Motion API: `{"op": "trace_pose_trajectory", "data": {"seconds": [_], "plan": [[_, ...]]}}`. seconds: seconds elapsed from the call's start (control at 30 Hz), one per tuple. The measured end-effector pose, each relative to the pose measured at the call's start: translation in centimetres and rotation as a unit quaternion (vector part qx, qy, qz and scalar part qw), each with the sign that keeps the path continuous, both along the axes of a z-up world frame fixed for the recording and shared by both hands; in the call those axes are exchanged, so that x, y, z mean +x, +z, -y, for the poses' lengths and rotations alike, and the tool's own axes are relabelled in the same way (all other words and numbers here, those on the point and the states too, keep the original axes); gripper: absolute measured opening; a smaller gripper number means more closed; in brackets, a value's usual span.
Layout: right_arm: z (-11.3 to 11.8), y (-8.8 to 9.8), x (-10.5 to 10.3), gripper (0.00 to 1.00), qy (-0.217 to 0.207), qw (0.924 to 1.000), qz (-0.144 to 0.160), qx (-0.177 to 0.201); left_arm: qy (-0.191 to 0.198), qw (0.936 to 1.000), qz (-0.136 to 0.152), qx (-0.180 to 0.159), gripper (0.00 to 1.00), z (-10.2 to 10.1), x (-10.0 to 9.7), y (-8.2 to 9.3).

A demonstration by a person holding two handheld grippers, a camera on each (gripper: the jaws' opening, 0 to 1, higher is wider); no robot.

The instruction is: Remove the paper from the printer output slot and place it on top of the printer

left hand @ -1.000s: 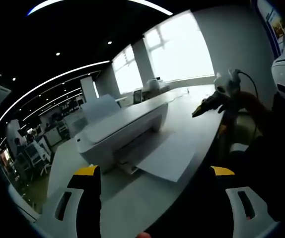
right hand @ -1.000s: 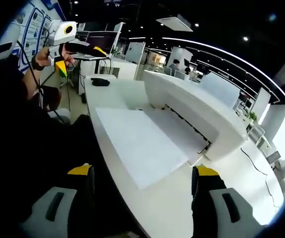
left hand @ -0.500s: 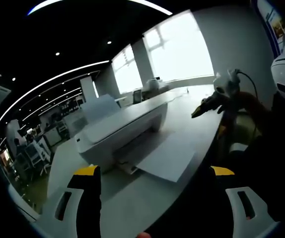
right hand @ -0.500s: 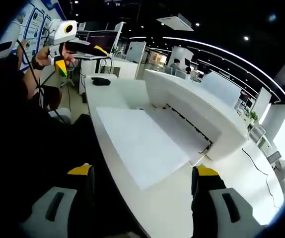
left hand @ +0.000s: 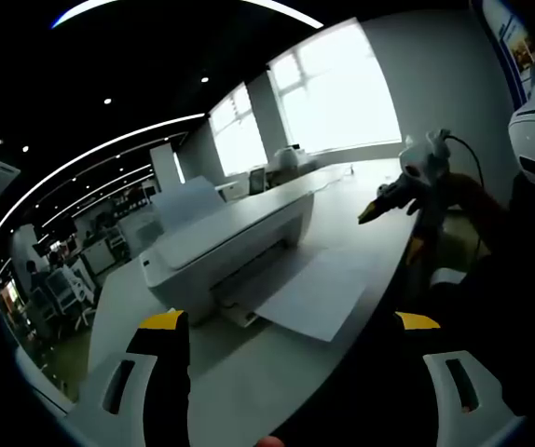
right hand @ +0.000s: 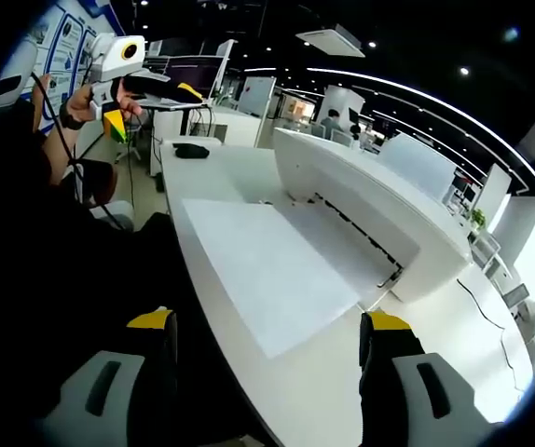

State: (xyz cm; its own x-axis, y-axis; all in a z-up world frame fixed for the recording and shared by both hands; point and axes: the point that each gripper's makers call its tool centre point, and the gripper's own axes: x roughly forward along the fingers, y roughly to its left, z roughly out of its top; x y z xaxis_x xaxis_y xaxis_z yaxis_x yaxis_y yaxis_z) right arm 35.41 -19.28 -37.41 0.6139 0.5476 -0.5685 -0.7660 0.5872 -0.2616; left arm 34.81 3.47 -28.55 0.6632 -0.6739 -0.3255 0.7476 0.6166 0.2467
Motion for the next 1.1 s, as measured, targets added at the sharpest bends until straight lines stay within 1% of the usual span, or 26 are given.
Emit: {"op": "trace_pose_trajectory", "data": {"seconds": [1.1], "plan": [[-0.71,-0.2,0.16,0.75,0.005,1.0,-0.001,0.006,-0.002,1.0,-0.001,0.0,0.91,0.09,0.01,-0.04]]}}
